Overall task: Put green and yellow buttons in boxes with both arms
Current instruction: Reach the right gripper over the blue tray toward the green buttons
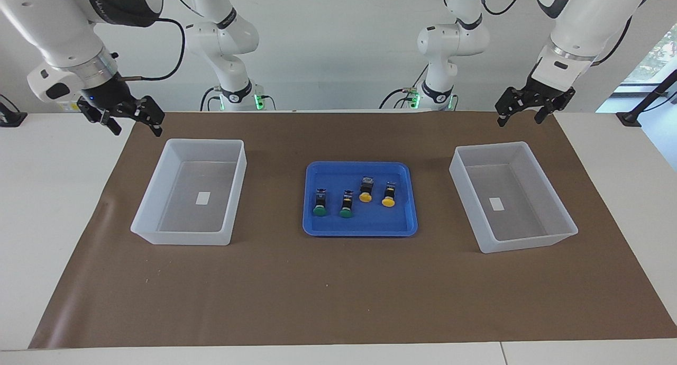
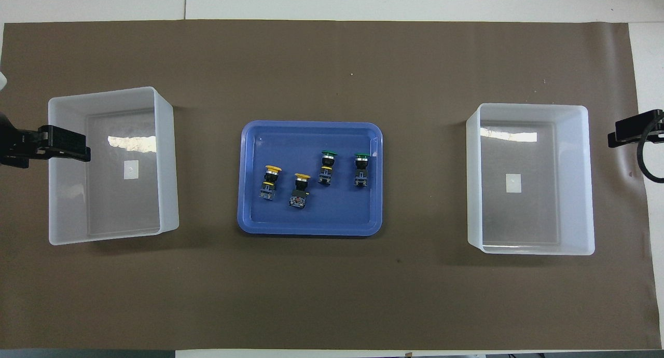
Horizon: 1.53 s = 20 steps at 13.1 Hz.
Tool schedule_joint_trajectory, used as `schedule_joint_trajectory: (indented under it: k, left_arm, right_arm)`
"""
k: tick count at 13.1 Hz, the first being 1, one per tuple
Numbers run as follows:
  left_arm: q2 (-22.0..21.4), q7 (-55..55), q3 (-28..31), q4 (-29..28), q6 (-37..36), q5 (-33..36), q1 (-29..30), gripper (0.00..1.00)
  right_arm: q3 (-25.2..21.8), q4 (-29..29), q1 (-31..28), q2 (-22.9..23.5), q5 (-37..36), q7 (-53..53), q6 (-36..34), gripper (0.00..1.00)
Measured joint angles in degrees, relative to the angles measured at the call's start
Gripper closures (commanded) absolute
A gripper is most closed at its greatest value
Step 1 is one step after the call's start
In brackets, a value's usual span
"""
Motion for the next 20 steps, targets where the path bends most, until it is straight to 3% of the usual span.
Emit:
schedule_joint_trajectory:
  k: [8, 11, 15, 17, 20]
  left_arm:
    - [-0.2, 0.0, -0.1, -0.5, 0.0, -0.1, -0.2, 0.0]
    - [-0.2, 0.0, -0.1, -0.5, 0.0, -0.2, -0.2, 0.0]
    - [-0.2, 0.0, -0.1, -0.5, 0.0, -0.2, -0.2, 0.0]
    - [-0.2, 0.0, -0.1, -0.5, 0.0, -0.2, -0.2, 0.0]
    - [-0.2, 0.0, -0.1, -0.5, 0.6, -0.2, -0.2, 0.0]
  right_arm:
    - [2.0, 0.5, 0.6, 0.0, 1.6, 0.0, 0.6, 0.0]
    - [5.4, 1.0, 6.1, 1.0, 2.6, 7.9, 3.6, 0.0]
    - [6.3, 8.5, 20.3, 12.1, 2.6, 27.0, 8.4, 0.0]
    - [6.3, 11.5, 23.8, 17.3, 2.6, 31.5, 13.4, 0.0]
    - [6.3, 12.0, 28.6, 21.5, 1.9, 38.3, 18.6, 0.0]
